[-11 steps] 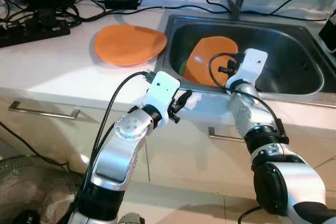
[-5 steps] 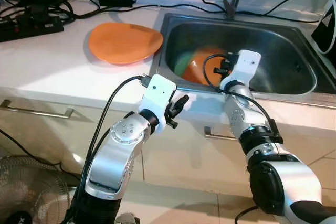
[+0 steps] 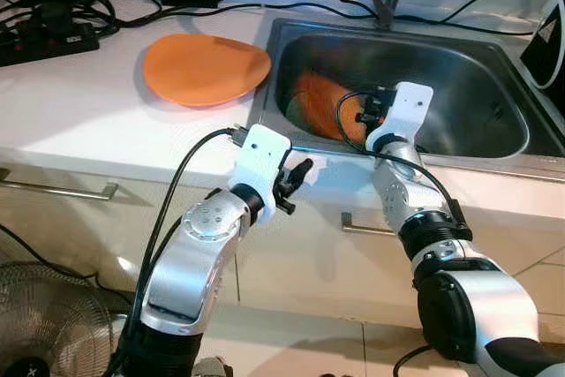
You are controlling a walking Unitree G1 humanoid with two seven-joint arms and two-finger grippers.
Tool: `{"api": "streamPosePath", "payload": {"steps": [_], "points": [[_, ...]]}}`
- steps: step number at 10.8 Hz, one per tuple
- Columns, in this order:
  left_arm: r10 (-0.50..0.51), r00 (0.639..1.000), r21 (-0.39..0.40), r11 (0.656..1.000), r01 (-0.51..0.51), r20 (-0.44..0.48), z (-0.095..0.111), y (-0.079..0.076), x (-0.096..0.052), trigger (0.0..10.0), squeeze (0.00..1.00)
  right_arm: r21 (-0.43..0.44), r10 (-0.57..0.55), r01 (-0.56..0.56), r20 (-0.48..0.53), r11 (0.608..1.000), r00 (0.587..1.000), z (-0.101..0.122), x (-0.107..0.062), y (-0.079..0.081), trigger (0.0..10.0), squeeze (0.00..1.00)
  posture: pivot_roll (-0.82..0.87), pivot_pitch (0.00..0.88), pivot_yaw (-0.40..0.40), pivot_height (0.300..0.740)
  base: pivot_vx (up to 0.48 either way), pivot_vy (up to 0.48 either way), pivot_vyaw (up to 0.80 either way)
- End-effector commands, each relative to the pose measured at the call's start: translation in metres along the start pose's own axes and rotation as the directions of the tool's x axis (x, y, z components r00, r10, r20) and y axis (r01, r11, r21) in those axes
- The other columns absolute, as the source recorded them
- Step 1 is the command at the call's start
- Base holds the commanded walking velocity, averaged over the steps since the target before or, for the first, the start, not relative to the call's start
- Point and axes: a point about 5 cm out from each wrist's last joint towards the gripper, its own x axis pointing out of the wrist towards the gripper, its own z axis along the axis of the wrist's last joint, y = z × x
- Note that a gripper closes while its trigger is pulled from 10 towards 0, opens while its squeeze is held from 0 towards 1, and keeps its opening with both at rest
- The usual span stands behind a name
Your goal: Kitchen organization
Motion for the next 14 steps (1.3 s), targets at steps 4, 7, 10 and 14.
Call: {"api": "streamPosePath", "payload": {"steps": [4, 7, 10, 14], "points": [[0.2, 0.96, 0.083, 0.972, -0.219, 0.195, 0.015, 0.026, 0.012, 10.0, 0.0, -0.09, 0.152, -0.137, 0.198, 0.986, 0.968, 0.022, -0.015, 0.014, 10.0, 0.0, 0.23, 0.12, -0.044, 0.74, 0.0, 0.0, 0.0], [0.321, 0.898, 0.026, 0.938, -0.344, 0.301, 0.023, 0.053, 0.016, 10.0, 0.0, -0.121, 0.182, -0.15, 0.33, 0.981, 0.926, 0.05, -0.026, 0.019, 10.0, 0.0, 0.2, 0.044, -0.044, 0.74, 0.0, 0.0, 0.0], [0.399, 0.853, -0.008, 0.907, -0.421, 0.335, 0.018, 0.071, 0.014, 10.0, 0.0, -0.133, 0.166, -0.134, 0.271, 0.982, 0.948, 0.027, -0.035, 0.011, 10.0, 0.0, 0.21, 0.011, -0.04, 0.74, 0.0, 0.0, 0.0], [0.429, 0.833, -0.012, 0.891, -0.454, 0.349, 0.016, 0.081, 0.016, 10.0, 0.0, -0.125, 0.159, -0.131, 0.248, 0.983, 0.956, 0.024, -0.036, 0.014, 10.0, 0.0, 0.21, 0.009, -0.044, 0.74, 0.0, 0.127, 0.0]]}}
